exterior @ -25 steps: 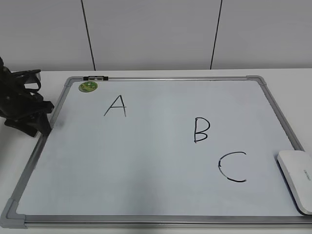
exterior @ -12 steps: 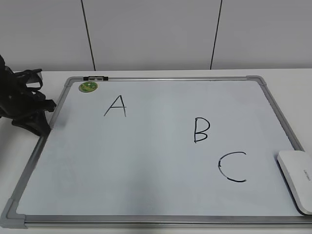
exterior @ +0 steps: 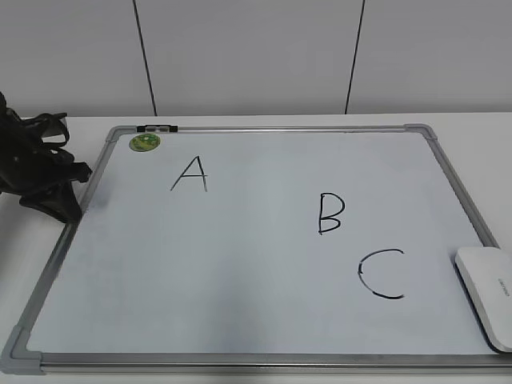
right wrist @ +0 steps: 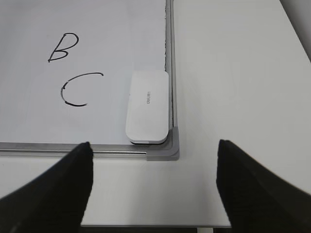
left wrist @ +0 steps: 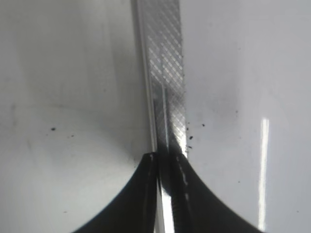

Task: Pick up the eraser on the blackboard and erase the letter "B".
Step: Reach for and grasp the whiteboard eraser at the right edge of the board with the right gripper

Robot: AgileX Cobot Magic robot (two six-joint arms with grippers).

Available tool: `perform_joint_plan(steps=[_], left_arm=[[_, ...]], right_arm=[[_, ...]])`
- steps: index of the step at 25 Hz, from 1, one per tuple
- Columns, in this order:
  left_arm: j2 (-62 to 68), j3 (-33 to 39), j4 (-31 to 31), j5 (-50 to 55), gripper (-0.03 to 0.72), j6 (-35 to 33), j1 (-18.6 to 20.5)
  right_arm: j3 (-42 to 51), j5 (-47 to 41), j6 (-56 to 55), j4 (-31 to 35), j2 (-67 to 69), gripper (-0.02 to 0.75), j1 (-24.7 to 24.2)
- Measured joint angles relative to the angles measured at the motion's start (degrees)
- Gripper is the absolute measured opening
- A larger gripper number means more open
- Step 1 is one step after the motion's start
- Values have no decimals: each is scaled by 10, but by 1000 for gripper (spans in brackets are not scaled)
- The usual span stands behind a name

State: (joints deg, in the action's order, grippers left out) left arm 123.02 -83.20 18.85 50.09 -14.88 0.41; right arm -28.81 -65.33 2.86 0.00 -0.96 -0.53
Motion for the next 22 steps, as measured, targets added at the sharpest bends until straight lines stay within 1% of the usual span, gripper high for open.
perform_joint_plan(steps=[5,6,10,12,14,17,22], left_arm=[[0,0,0,1,34,0,0],[0,0,0,1,34,0,0],[0,-1,0,1,34,0,0],[0,-1,0,1,34,0,0],[0,-1,1,1,34,0,0],[0,-1,1,1,34,0,0],[0,-1,1,1,34,0,0]], right_arm=[[-46,8,1,4,76,587,0],[-59,12,1,5,120,587,0],[-63,48,2,5,209,587,0],[-63,86,2,0,249,608,0],[-63,136,2,10,290,651,0],[-63,174,2,32,344,671,0],[-63,182,3,47,432,674,0]])
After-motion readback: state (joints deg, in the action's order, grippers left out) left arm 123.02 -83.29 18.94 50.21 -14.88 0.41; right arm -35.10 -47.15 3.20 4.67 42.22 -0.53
